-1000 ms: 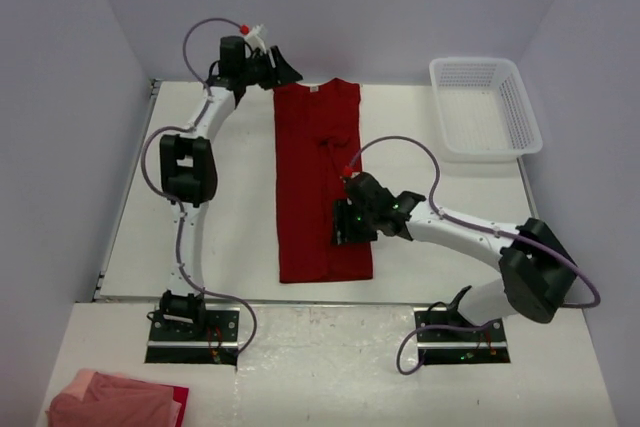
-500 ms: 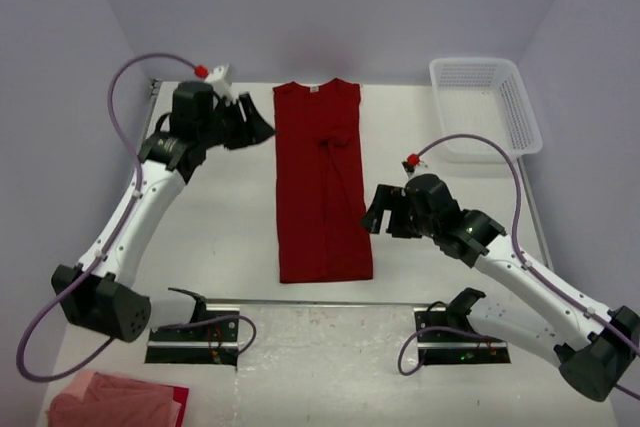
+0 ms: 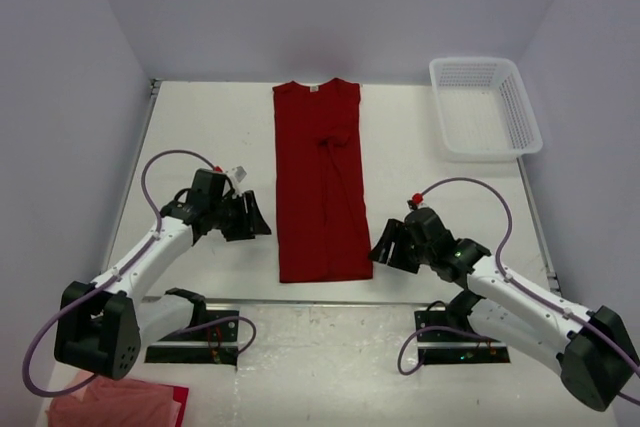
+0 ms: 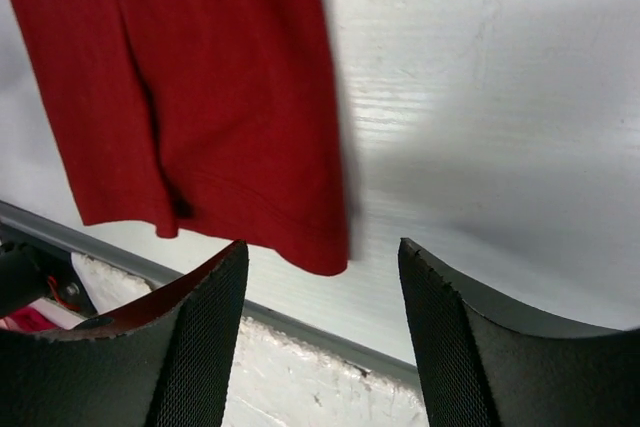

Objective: Fold and stack the t-shirts
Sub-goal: Rotate the tshirt 90 degrees

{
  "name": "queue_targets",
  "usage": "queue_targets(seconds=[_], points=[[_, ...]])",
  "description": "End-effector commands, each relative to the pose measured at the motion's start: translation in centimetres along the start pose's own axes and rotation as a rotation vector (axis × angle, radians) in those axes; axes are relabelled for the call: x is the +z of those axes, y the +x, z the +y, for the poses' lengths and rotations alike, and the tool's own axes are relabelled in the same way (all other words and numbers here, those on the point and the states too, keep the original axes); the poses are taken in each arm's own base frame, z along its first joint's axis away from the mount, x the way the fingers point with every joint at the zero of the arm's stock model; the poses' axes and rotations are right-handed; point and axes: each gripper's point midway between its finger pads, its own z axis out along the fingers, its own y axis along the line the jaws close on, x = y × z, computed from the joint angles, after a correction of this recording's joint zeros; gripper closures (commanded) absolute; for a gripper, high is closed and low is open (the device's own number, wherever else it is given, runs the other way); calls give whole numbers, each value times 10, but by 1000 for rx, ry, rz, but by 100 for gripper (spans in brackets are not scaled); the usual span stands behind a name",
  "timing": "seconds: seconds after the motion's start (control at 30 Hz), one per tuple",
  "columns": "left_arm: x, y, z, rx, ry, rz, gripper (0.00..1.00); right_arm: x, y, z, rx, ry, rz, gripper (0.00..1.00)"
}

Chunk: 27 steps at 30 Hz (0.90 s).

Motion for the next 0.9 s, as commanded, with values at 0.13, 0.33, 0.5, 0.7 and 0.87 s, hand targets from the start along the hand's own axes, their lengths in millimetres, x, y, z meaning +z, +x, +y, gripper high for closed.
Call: queue_targets(seconds=[0.13, 0.33, 0.5, 0.7, 0.87], points=[[12, 4, -12, 1, 124, -10, 46, 21, 11, -4, 90, -53, 6, 38], [17, 10, -10, -3, 136, 3, 46, 34, 17, -14, 105, -31, 17, 40], [17, 13, -10, -1, 148, 9, 46, 36, 24, -16, 126, -33, 46, 44], [16, 17, -8, -6, 136, 22, 45, 31, 34, -23, 159, -44, 52, 48], [16, 16, -10, -23, 138, 21, 45, 33, 43, -30, 162, -31, 73, 49]])
